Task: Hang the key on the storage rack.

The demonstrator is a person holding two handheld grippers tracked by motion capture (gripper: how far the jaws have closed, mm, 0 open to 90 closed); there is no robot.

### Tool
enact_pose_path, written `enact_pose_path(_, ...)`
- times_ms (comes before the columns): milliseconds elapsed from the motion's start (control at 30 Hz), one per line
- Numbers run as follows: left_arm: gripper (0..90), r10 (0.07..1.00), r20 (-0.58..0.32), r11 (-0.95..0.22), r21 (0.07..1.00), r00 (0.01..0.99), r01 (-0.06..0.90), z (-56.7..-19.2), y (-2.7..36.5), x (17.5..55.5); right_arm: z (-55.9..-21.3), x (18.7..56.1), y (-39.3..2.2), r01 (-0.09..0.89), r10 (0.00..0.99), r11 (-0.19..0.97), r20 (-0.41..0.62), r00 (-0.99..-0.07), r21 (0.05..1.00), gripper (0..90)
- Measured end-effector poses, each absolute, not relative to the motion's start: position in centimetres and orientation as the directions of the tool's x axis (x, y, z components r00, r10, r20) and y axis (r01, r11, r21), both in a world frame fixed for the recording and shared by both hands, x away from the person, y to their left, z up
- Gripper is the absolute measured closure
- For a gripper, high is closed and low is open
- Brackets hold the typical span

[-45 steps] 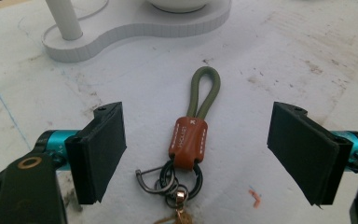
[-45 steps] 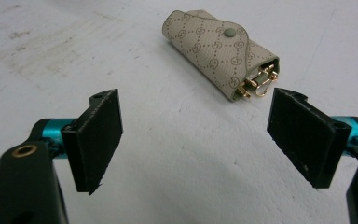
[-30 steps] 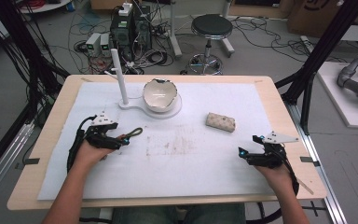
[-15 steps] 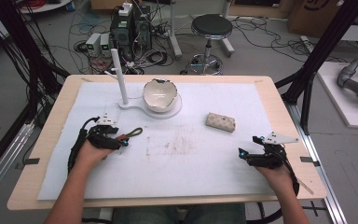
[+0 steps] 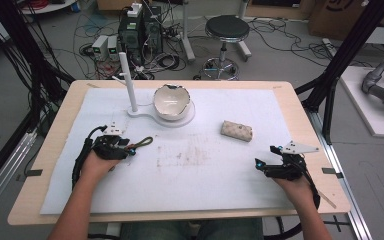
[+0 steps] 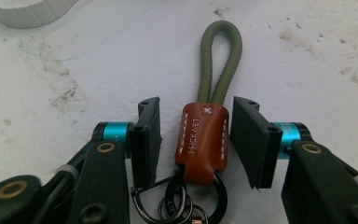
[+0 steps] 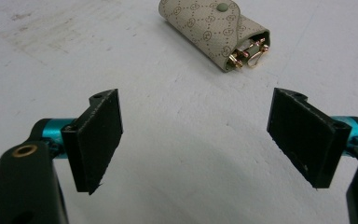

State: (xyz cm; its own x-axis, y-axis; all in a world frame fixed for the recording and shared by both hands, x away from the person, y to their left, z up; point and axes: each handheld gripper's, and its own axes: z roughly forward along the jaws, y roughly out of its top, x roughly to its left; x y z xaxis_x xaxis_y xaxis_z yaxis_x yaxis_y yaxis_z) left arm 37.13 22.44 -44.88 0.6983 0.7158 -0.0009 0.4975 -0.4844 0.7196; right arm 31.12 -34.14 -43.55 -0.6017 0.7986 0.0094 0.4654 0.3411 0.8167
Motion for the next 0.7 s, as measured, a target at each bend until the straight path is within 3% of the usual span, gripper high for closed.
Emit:
enact_pose_path(300,66.6,0.710,-0.007,-0.481,0.726,0.705,0.492,-44.90,22.50,36.97,-43.60,31.18,-34.11,0.464,0.796,0.344,0.008,-0.605,0.816,18.4)
enact_pose_path(700,70.6,0.722,0.013,-0.462,0.753,0.692,0.468,-43.99,22.91,36.50,-43.68,31.30,-33.81,0.467,0.792,0.349,0.011,-0.610,0.812,18.4)
